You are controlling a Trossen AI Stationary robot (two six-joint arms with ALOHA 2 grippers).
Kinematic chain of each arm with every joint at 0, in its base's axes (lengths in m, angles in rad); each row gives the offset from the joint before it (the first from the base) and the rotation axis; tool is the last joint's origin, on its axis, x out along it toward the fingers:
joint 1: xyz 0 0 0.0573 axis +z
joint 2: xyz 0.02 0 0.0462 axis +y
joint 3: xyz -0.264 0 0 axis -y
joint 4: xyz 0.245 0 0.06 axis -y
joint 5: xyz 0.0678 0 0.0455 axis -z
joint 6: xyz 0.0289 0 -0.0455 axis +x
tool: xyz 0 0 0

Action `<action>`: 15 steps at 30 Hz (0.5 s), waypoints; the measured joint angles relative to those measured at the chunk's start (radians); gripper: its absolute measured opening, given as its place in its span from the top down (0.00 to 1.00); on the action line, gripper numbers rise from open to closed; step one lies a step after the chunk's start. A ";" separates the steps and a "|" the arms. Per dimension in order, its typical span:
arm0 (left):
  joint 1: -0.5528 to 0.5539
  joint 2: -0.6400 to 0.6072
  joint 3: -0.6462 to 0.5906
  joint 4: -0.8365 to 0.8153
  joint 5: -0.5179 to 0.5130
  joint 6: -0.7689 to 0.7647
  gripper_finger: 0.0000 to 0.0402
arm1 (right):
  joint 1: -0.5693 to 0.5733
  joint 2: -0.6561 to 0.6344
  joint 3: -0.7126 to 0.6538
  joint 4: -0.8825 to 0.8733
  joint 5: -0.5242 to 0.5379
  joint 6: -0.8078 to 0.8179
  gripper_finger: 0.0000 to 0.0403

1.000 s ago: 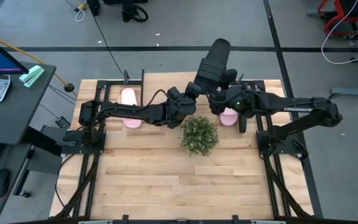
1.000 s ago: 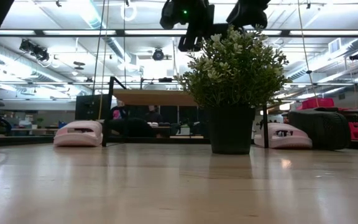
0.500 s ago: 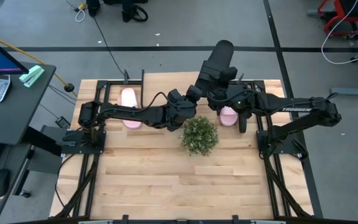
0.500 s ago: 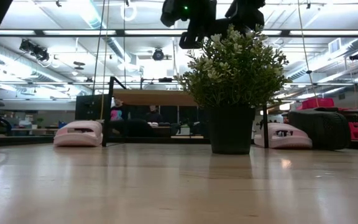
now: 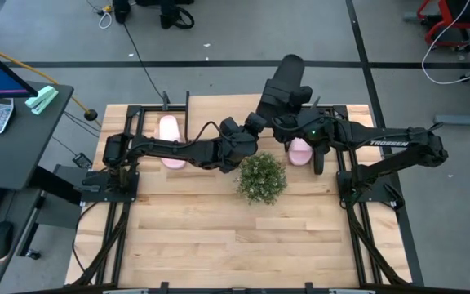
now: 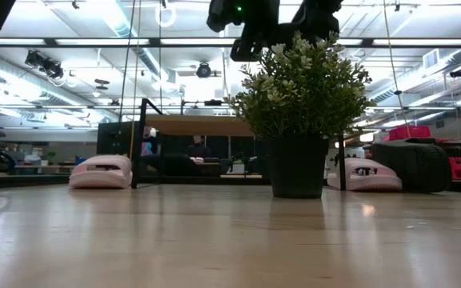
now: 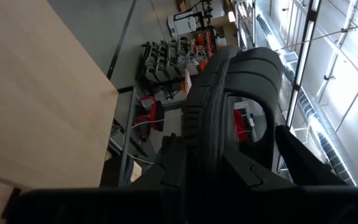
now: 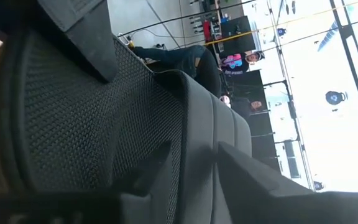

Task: Pick and place slides into the shelf
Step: Put the left black slipper on the shelf

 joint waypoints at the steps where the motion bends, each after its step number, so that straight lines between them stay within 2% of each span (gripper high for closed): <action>1: -0.001 0.000 0.000 0.000 0.000 0.000 0.85 | 0.000 0.000 0.000 0.000 0.000 0.001 0.72; 5: -0.005 0.000 0.000 0.004 0.003 -0.003 0.85 | 0.000 0.000 0.000 0.001 0.007 0.002 0.93; 6: -0.005 0.000 0.000 0.003 0.004 -0.004 0.85 | 0.000 0.000 0.000 -0.001 0.008 0.002 0.96; 12: -0.009 0.000 0.000 0.007 0.004 -0.002 0.84 | 0.000 0.000 0.000 -0.001 0.009 0.007 0.97; 15: -0.012 0.000 0.000 0.027 0.026 0.006 0.70 | -0.001 0.000 0.000 -0.003 0.009 0.006 0.97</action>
